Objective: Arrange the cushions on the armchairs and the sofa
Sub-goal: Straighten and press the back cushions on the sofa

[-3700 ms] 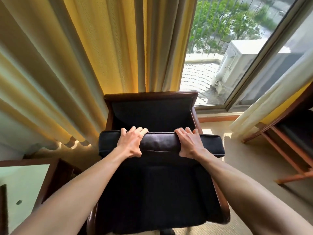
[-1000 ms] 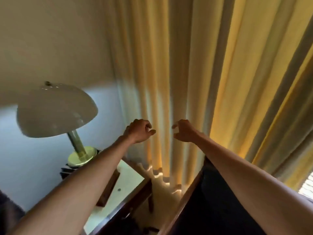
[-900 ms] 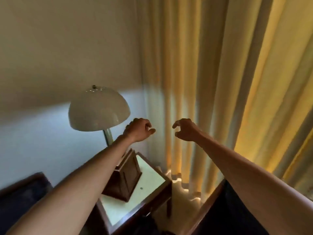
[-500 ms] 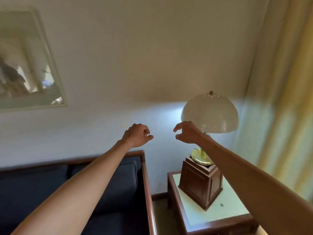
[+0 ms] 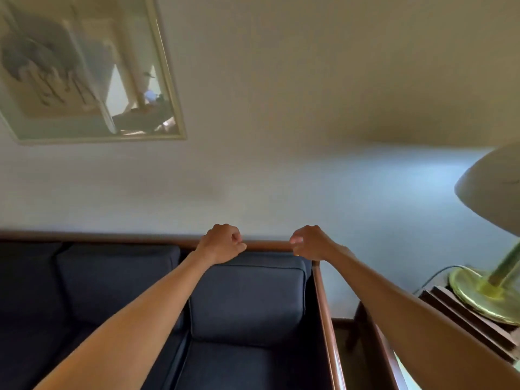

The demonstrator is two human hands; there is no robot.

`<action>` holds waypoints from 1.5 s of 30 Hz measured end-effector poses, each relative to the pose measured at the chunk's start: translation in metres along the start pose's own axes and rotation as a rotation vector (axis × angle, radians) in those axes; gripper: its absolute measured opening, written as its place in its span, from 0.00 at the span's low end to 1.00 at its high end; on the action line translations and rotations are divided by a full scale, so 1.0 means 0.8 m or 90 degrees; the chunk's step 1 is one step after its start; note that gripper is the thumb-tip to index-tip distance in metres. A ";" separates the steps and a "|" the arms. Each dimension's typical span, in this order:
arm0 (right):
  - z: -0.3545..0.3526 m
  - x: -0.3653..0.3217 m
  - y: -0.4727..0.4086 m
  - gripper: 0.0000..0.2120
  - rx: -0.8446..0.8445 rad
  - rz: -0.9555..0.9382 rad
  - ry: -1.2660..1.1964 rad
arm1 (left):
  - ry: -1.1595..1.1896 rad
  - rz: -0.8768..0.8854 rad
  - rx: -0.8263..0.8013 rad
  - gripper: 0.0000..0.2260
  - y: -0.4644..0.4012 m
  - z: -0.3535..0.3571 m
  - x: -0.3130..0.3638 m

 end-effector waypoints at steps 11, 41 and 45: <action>0.209 0.110 -0.187 0.21 -0.145 0.110 -0.023 | -0.075 -0.087 -0.107 0.16 -0.208 0.145 -0.176; 0.338 0.152 -0.266 0.48 -0.160 0.052 0.243 | -0.342 0.056 -0.100 0.50 -0.329 0.275 -0.274; 0.329 0.166 -0.274 0.54 -0.125 0.071 0.202 | -0.339 0.052 -0.097 0.51 -0.349 0.279 -0.265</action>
Point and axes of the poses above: each hand's wrist, its own y-axis away from the middle knuckle, its own z-axis out of the palm, x = y × z, the point moved 10 cm from there along -y, towards the middle knuckle, and after that the axes turned 14 degrees about -z, right-handed, at the moved point
